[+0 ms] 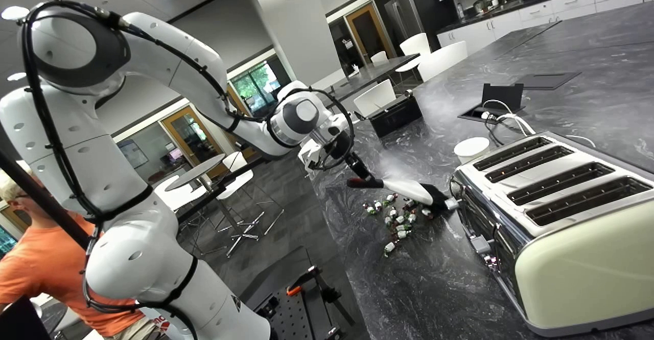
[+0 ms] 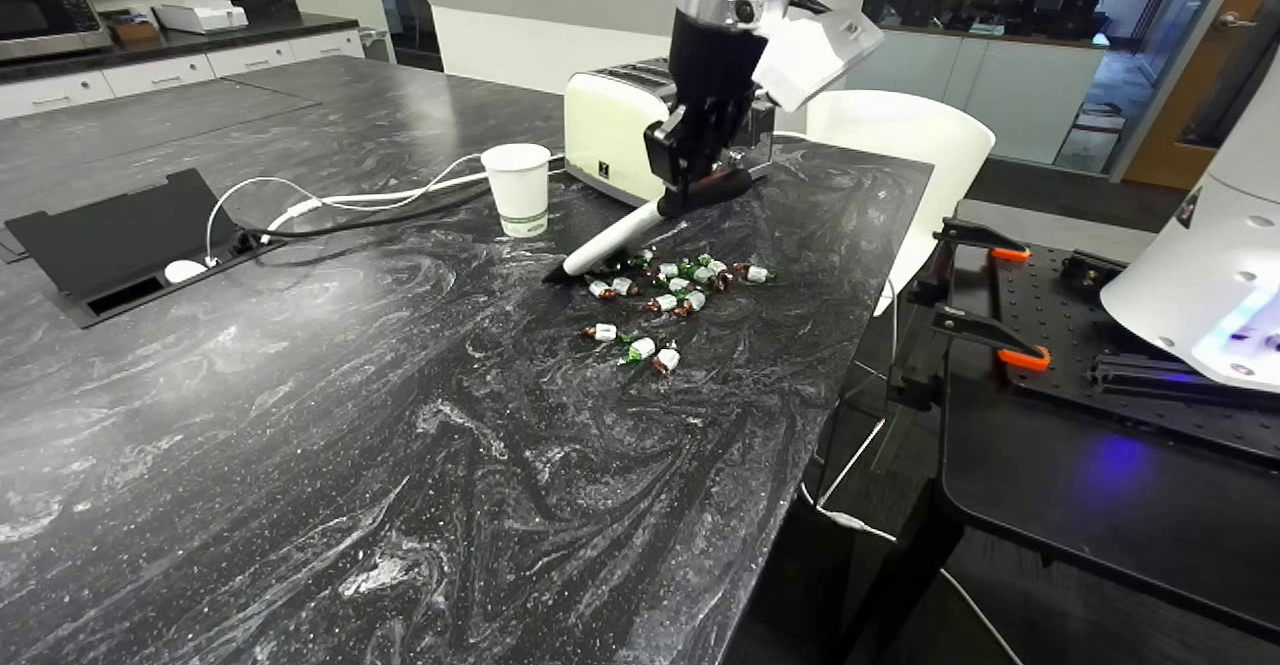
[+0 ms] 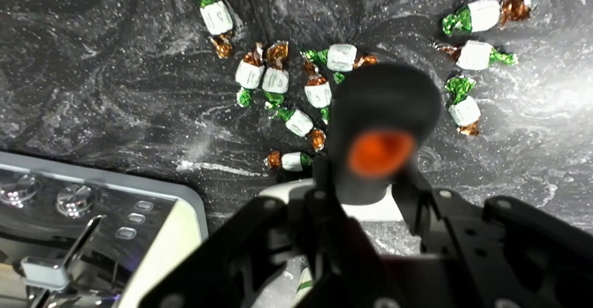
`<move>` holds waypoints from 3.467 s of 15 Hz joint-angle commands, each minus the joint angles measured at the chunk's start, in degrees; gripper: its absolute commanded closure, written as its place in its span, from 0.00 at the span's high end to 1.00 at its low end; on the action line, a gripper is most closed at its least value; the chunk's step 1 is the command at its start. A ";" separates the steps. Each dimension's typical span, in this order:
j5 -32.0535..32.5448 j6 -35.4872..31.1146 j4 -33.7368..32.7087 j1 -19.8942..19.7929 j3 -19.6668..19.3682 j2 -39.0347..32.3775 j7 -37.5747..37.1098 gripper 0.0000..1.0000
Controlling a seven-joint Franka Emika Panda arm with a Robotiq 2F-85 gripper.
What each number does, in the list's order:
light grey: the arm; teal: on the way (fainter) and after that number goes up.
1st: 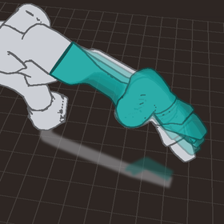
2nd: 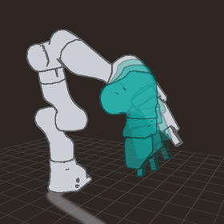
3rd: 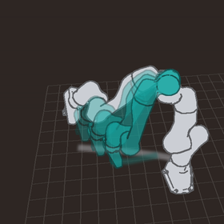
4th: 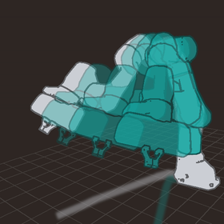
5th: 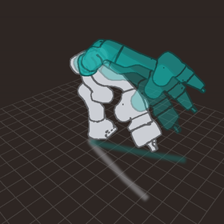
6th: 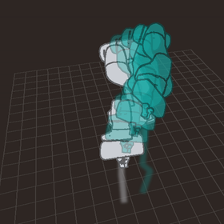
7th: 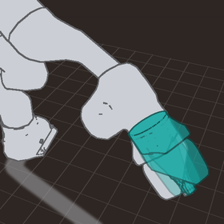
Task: Pick the brush and sweep the candy on the counter
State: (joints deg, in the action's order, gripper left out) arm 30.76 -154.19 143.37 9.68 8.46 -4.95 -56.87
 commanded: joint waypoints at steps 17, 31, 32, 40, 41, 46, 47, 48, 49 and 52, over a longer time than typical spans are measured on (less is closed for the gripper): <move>-21.29 -0.21 14.93 0.47 4.51 28.07 26.44 0.12; -26.28 -1.91 5.34 5.63 3.48 19.48 59.49 0.37; -26.29 -1.91 5.22 5.67 3.50 19.26 59.55 0.37; -10.01 -1.55 4.63 1.39 2.75 15.97 70.30 0.12; -10.46 -1.62 4.46 1.72 2.22 15.02 72.38 0.12; -16.36 1.00 3.15 3.37 0.65 10.31 83.65 0.12; -17.05 1.91 2.76 3.13 0.77 9.78 85.09 0.12; -17.76 2.67 2.37 2.89 0.83 9.24 86.61 0.12; -17.28 3.83 1.83 2.37 0.95 8.82 86.94 0.12; -16.24 6.67 0.99 1.50 0.68 8.74 88.25 0.12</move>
State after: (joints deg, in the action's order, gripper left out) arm 14.33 -151.50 146.58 11.78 9.74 3.79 28.97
